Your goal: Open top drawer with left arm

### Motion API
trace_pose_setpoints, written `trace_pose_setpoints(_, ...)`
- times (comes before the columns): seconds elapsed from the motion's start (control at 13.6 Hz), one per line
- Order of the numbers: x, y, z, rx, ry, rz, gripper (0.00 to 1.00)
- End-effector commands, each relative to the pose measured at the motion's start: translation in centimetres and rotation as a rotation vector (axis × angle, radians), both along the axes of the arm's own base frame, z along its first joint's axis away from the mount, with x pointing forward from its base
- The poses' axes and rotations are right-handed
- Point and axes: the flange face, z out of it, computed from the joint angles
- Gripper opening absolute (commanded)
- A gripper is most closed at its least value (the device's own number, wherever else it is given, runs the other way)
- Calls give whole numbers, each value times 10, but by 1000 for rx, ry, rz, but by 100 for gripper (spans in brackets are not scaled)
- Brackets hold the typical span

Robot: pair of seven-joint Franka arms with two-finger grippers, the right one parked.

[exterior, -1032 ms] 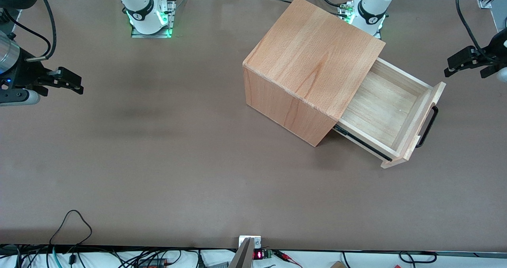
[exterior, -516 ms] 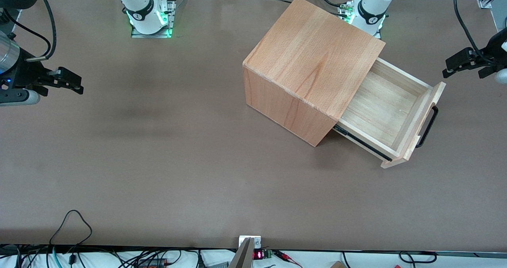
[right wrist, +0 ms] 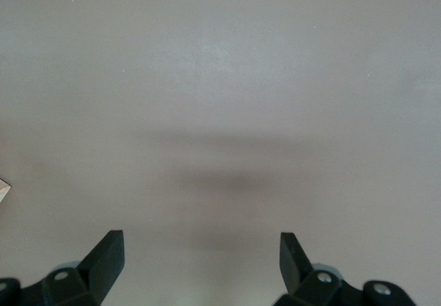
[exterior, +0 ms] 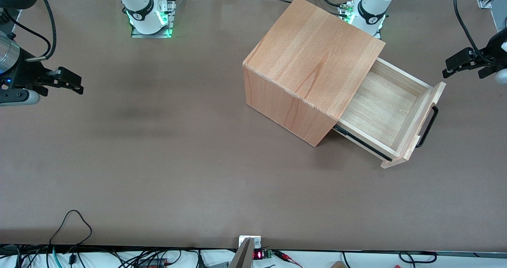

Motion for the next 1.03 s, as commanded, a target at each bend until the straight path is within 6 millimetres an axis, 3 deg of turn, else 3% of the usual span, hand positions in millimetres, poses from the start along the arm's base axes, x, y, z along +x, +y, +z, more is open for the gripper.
trace_pose_setpoints(0.0,0,-1,2,16,1,-1,100)
trace_pose_setpoints(0.96,2,0,6,21,-9,-2,100)
